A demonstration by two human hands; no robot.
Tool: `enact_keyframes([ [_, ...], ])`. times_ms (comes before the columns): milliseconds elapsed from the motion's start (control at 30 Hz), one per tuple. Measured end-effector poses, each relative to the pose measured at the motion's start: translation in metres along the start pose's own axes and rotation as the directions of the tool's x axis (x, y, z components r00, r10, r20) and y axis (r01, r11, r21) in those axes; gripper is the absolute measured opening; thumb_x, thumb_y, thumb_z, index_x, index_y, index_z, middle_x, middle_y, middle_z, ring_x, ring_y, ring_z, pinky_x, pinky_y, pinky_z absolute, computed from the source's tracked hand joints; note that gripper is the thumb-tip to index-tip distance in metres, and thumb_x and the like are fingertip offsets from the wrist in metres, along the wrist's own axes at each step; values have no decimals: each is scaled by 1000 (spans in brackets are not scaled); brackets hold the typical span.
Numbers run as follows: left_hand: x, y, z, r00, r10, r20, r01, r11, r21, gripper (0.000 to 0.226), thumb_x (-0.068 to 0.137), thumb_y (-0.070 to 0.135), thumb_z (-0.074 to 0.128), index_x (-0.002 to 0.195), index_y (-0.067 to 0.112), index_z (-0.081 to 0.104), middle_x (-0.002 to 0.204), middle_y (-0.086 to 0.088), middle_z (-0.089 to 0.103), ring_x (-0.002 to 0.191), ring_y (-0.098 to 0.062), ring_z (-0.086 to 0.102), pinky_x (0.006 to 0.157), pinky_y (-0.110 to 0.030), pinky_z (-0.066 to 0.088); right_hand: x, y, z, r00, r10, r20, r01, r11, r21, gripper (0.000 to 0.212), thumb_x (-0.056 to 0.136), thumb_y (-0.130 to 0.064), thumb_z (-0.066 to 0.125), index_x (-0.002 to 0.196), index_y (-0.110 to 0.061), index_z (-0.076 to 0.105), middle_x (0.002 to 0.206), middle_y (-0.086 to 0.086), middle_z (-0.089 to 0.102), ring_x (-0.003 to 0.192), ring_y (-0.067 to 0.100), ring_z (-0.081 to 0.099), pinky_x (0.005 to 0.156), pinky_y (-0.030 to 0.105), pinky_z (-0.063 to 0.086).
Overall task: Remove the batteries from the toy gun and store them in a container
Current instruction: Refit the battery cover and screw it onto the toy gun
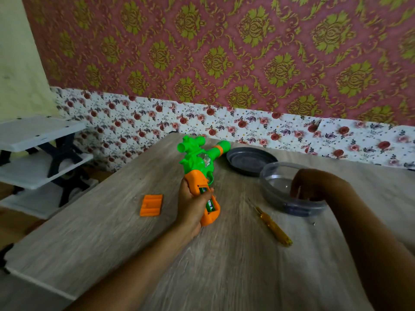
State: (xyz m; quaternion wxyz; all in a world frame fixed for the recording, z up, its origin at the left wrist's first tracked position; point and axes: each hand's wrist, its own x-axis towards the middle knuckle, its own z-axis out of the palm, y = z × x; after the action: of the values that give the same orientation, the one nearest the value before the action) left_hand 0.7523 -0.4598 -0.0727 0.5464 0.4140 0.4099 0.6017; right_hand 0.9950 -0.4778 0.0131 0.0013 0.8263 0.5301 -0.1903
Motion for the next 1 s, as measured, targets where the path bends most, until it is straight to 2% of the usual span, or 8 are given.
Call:
enact_keyframes([
  [233, 2, -2, 0, 1000, 6, 16, -7, 999, 41, 40, 80, -15, 56, 91, 23, 52, 90, -7, 60, 91, -29, 58, 84, -53, 50, 6, 6, -1, 995, -88, 45, 93, 989, -118, 4, 85, -17, 61, 83, -19, 62, 98, 7, 62, 87, 18, 58, 83, 30, 48],
  [500, -2, 1, 2, 998, -21, 53, 22, 1000, -12, 49, 78, -22, 51, 95, 24, 51, 90, -4, 61, 81, -18, 61, 87, -51, 49, 10, 11, -3, 985, -157, 74, 169, 967, -192, 20, 86, -15, 60, 71, -27, 56, 94, 4, 60, 94, 20, 58, 88, 30, 47],
  [600, -3, 5, 2, 998, -46, 50, 49, 997, -52, 38, 73, -9, 59, 93, 22, 52, 89, -7, 60, 83, -24, 59, 82, -48, 49, 8, 9, -3, 980, -184, 76, 197, 953, -231, 5, 88, -20, 59, 85, -22, 62, 100, 6, 62, 96, 19, 58, 88, 28, 45],
  [667, -3, 9, 1, 993, -102, 59, 110, 983, -149, 29, 70, 5, 62, 92, 21, 54, 85, -8, 59, 77, -24, 57, 74, -40, 49, 9, 10, -2, 979, -201, 44, 205, 939, -276, 19, 89, -24, 58, 102, -13, 64, 107, 8, 63, 99, 19, 59, 92, 29, 43],
  [767, -3, 13, -1, 973, -216, 76, 229, 921, -316, 20, 90, 20, 51, 109, 16, 55, 83, -7, 57, 70, -18, 56, 68, -32, 47, 4, 12, -1, 982, -189, -24, 176, 946, -274, 24, 88, -26, 59, 103, -8, 64, 102, 9, 66, 85, 14, 57, 83, 24, 44],
  [833, -1, 15, -1, 956, -282, 84, 293, 890, -350, 30, 94, 35, 44, 115, 16, 54, 83, -7, 56, 71, -17, 55, 68, -31, 46, -2, 9, -4, 953, -232, -194, 199, 964, -174, 18, 85, -23, 62, 97, -9, 66, 92, 8, 66, 74, 12, 57, 70, 18, 44],
  [900, -1, 17, 0, 944, -317, 90, 327, 872, -364, 34, 95, 43, 37, 101, 16, 57, 79, -7, 55, 70, -17, 53, 67, -31, 44, -15, -3, -1, 874, -237, -425, 340, 923, 183, 16, 82, -13, 66, 97, -10, 62, 88, 8, 66, 73, 15, 61, 68, 21, 49],
  [1000, -1, 19, 1, 948, -308, 82, 316, 875, -367, 40, 96, 46, 32, 84, 17, 58, 69, -6, 55, 60, -15, 54, 62, -29, 43, -47, -39, 21, 858, -274, -434, 513, 473, 716, 36, 82, 2, 61, 111, -15, 51, 89, 6, 62, 77, 19, 65, 67, 27, 57],
])
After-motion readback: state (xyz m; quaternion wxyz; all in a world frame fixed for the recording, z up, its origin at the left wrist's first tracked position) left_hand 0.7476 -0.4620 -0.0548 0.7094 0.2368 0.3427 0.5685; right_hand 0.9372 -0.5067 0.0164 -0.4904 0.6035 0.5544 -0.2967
